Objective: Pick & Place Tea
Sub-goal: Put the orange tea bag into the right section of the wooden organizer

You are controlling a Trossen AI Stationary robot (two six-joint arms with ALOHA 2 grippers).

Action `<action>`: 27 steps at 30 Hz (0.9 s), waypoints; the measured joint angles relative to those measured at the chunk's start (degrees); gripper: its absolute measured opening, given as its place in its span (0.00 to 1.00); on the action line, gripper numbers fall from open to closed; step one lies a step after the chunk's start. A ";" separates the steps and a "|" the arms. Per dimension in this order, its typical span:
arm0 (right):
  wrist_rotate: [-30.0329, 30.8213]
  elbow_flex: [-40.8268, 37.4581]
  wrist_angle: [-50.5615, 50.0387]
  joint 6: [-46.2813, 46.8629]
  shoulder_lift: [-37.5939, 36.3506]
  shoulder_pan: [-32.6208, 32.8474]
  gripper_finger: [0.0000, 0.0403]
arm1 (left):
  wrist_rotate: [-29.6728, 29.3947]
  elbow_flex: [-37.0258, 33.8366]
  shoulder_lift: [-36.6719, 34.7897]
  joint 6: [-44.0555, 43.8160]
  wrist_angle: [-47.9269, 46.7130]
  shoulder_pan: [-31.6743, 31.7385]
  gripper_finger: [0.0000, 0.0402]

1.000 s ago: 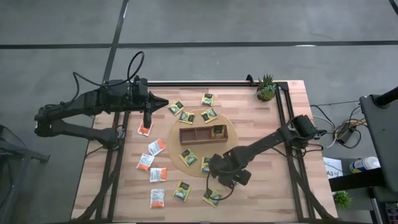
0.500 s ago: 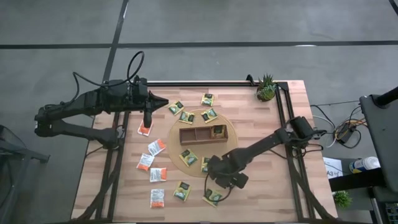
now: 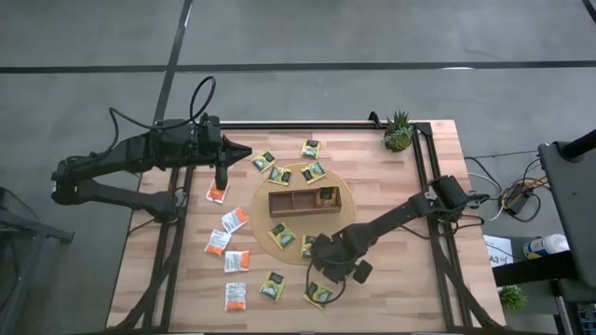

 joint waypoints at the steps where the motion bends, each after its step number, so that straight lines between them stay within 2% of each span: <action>1: 0.04 0.00 -0.01 -0.24 0.00 0.15 0.09 | -0.04 0.00 0.00 0.19 -0.02 0.00 0.06; 5: 0.08 0.20 -0.20 0.35 0.00 0.32 0.04 | -0.10 0.00 0.00 -0.21 0.02 0.00 0.06; 9: 0.40 1.49 -1.98 2.74 -0.57 0.30 0.03 | -0.09 0.00 0.00 -4.47 0.09 0.00 0.06; 16: 2.33 3.08 -2.77 12.34 -7.53 -0.44 0.03 | -0.06 0.00 0.13 -9.11 0.15 0.00 0.06; 24: 12.14 3.04 -2.74 25.47 -16.58 -0.41 0.03 | 2.31 0.00 0.77 -12.43 1.59 0.00 0.06; 27: 17.93 3.04 -2.69 31.33 -19.14 -0.45 0.03 | 3.54 0.00 1.21 -13.51 3.42 0.00 0.06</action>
